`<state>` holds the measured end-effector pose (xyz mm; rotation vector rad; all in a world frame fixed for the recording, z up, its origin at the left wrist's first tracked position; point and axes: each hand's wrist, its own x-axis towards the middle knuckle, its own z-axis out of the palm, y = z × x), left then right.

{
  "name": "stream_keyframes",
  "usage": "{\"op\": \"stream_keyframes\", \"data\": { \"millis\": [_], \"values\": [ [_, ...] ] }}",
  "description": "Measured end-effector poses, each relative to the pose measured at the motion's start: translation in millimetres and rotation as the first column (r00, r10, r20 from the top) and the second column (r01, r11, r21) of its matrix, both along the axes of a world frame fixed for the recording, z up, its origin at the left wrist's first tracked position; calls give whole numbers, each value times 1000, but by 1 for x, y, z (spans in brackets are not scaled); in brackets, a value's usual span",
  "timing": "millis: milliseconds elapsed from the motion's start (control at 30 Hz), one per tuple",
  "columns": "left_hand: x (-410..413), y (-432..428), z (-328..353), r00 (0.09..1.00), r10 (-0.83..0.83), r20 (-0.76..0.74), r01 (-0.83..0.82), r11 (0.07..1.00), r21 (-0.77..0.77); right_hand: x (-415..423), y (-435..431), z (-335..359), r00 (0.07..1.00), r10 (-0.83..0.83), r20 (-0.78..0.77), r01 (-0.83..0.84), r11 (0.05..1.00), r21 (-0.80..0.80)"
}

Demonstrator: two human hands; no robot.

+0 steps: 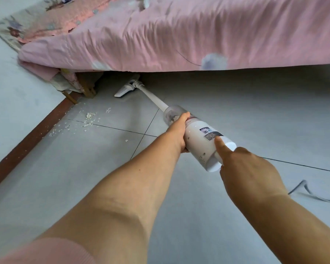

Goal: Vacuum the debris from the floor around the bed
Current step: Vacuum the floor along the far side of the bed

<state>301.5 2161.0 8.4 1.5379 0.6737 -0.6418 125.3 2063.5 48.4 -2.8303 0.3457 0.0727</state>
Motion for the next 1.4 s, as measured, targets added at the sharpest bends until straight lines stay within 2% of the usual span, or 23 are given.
{"op": "stream_keyframes", "data": {
  "millis": [133,300,500,633,833,1033,1200,1400],
  "values": [
    [-4,0,3,999,20,-40,-20,1000,-2,-6,3,12,995,-25,-102,40,989,142],
    [-34,-4,38,993,-4,-115,5,1000,9,-34,-2,53,979,-48,-199,91,972,216],
    [-86,-19,96,972,-53,-227,53,999,-5,-88,-13,131,950,-86,-301,148,970,191],
    [-120,-35,163,942,-73,-327,72,997,-17,-115,-26,210,927,-92,-365,144,982,120],
    [-172,-59,280,902,-84,-424,58,996,-73,-145,-53,336,895,-18,-445,104,980,169],
    [-227,-74,365,865,-67,-498,20,995,-98,-175,-76,431,847,48,-530,39,988,152],
    [-246,-74,401,848,-31,-529,-57,987,-148,-178,-84,478,832,98,-546,-29,991,133],
    [-232,-57,421,816,-6,-578,-132,972,-196,-148,-71,505,753,147,-642,-123,989,81]
  ]
}}
